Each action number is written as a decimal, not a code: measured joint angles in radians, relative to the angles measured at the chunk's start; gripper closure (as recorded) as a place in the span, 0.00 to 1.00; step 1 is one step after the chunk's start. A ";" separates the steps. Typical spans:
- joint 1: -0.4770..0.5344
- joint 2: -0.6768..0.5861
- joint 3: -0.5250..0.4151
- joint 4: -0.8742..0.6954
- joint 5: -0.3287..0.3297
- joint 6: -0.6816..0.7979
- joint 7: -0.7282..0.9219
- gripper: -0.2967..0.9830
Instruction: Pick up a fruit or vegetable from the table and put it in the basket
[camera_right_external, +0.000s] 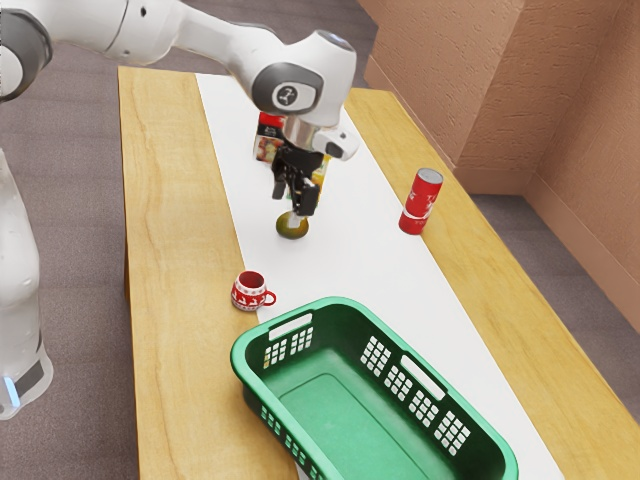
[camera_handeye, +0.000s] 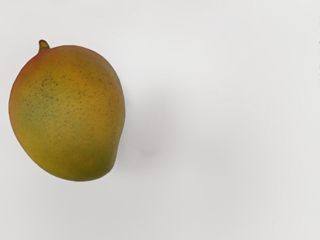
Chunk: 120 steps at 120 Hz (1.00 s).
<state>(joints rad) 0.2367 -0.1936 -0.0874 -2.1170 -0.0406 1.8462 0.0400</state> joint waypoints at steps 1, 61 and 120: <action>0.000 0.001 0.000 0.001 0.000 0.002 -0.001 0.23; 0.034 0.064 0.033 0.038 0.003 0.033 -0.028 0.23; 0.049 0.153 0.057 0.070 0.008 0.042 -0.035 0.23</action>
<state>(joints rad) 0.2858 -0.0404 -0.0307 -2.0474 -0.0325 1.8883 0.0054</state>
